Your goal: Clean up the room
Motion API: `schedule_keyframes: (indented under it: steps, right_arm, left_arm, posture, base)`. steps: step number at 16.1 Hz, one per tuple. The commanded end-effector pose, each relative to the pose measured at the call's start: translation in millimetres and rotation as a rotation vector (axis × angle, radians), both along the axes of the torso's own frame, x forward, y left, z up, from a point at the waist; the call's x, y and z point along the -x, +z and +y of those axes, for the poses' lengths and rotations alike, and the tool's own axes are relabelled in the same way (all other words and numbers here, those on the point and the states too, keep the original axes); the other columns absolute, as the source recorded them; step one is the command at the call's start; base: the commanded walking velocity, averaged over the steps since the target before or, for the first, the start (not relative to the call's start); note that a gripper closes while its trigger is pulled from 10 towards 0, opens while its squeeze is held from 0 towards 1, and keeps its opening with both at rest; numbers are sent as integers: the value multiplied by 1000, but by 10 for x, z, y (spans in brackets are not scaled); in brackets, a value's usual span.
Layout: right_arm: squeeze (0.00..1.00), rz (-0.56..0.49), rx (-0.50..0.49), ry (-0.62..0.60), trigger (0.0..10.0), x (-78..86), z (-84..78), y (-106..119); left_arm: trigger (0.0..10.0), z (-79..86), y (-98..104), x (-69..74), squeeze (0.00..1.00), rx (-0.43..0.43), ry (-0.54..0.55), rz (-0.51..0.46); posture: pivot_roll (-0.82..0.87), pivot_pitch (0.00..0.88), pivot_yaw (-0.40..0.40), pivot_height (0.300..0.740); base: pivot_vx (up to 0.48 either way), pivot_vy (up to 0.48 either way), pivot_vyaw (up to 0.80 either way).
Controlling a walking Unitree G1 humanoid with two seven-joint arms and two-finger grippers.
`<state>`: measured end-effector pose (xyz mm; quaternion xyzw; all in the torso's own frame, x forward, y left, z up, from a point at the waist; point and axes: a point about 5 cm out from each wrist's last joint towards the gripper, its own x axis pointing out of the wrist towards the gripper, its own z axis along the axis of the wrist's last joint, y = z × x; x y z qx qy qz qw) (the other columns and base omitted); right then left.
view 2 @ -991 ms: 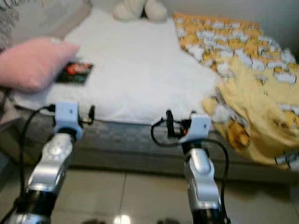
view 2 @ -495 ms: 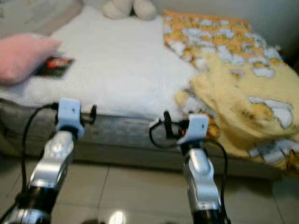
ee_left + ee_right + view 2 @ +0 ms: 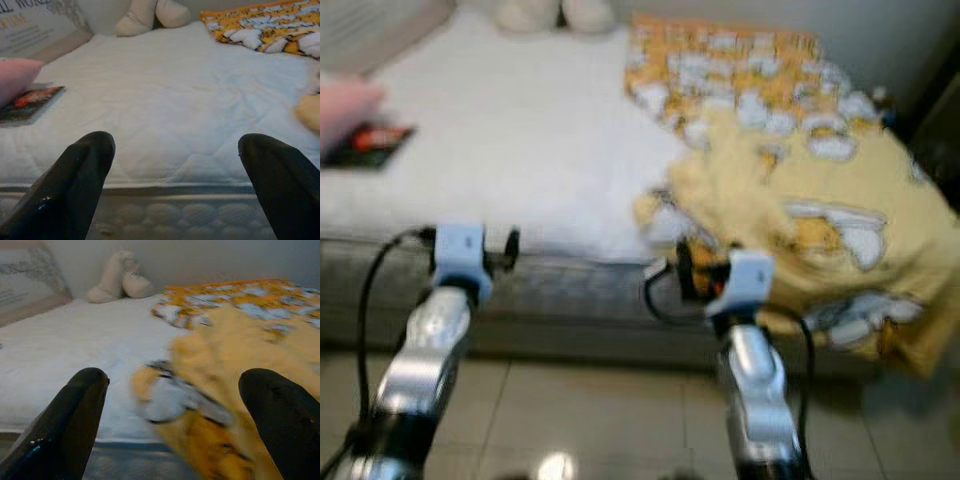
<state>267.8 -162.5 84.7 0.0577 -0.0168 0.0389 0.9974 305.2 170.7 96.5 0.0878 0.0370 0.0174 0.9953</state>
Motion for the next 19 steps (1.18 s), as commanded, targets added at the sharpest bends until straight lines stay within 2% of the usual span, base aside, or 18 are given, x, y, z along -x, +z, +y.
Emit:
schedule_keyframes:
  steps: [1, 4, 9, 11, 12, 14, 19]
  right_arm:
    - [0, -36, -3, -30, 10000, -5, -70, 73]
    - [0, -24, -13, -48, 10000, -2, -83, 49]
    - [0, -22, 0, -33, 10000, -12, -62, 57]
    - [0, -20, 2, -31, 10000, -11, -60, 53]
    - [0, -18, 4, -29, 10000, -11, -59, 52]
    - [0, -17, 8, -20, 10000, -12, -48, 51]
    - [0, -9, 12, -4, 10000, 1, -11, 35]
  left_arm:
    - [10000, -29, 57, 9, 0, 5, -22, -25]
    - [10000, -80, 46, 58, 0, 13, -45, -22]
    - [10000, -102, 88, 44, 0, 24, -58, -35]
    - [10000, -107, 43, 57, 0, 17, -73, -10]
    - [10000, -106, 17, 58, 0, -12, -73, 7]
    - [10000, -108, 58, 42, 0, 36, -98, -15]
    - [10000, -125, 121, -25, 0, 36, -115, -23]
  posture:
    - [-26, 0, -1, 710]
    - [-25, 0, 0, 710]
    - [-24, 0, -2, 710]
    - [-24, 0, -2, 710]
    - [-24, 0, -4, 710]
    - [-24, 0, -4, 710]
    - [-23, 0, -4, 710]
  base:
    - [296, -375, 0]
    - [305, -368, 0]
    - [336, -337, 0]
    - [345, -328, 0]
    - [0, 0, 0]
    - [0, 0, 0]
    - [380, 290, 0]
